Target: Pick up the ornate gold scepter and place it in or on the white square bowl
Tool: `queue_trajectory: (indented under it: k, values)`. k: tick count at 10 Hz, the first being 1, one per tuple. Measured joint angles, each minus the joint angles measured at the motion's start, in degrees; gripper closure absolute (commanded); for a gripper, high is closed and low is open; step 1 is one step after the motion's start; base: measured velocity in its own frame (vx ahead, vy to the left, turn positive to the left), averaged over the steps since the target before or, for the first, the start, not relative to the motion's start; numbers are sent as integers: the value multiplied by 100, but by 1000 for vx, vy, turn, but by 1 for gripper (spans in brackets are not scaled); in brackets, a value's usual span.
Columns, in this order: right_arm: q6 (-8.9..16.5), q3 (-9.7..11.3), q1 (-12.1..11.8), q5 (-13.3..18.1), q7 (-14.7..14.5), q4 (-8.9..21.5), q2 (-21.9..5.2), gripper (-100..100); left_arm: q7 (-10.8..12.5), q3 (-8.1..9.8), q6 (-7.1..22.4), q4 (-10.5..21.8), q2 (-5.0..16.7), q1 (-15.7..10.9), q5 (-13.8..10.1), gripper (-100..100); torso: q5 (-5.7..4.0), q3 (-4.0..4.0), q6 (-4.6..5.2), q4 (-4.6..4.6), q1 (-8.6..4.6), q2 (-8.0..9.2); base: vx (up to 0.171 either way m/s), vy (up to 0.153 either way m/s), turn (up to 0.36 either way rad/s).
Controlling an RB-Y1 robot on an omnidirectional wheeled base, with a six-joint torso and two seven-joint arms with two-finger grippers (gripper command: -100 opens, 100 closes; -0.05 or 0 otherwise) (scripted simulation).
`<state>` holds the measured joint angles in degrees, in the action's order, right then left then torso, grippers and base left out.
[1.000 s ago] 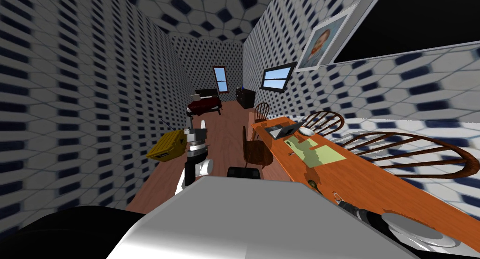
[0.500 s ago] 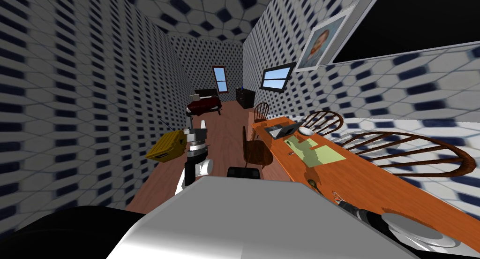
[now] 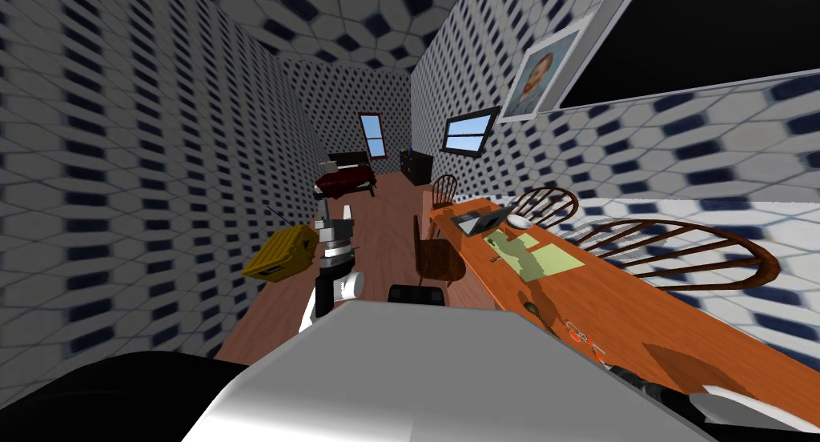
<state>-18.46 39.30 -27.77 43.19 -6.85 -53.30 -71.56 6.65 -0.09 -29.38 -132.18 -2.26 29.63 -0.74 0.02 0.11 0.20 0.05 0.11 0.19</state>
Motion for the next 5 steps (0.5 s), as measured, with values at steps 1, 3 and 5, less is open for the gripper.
queue_trajectory:
  k: [1, 3, 5]
  values:
    - [106, 71, -42, 14, 74, -73, -65, -100, 0, 0, 0, 0, 0, 0, 0, 0, 1, -1, -4, 0, 0, -2, 2, 14, -41]
    - [317, 131, -146, 25, 231, -101, -121, -100, 0, 0, 0, 0, 0, 0, 0, 0, 0, -1, -3, 0, -4, -2, 2, 19, -55]
    - [460, 158, -205, 46, 299, 102, -81, -100, 0, 0, 0, 0, 0, 0, 0, 0, 2, -1, -2, 0, 4, -2, 2, 18, -51]
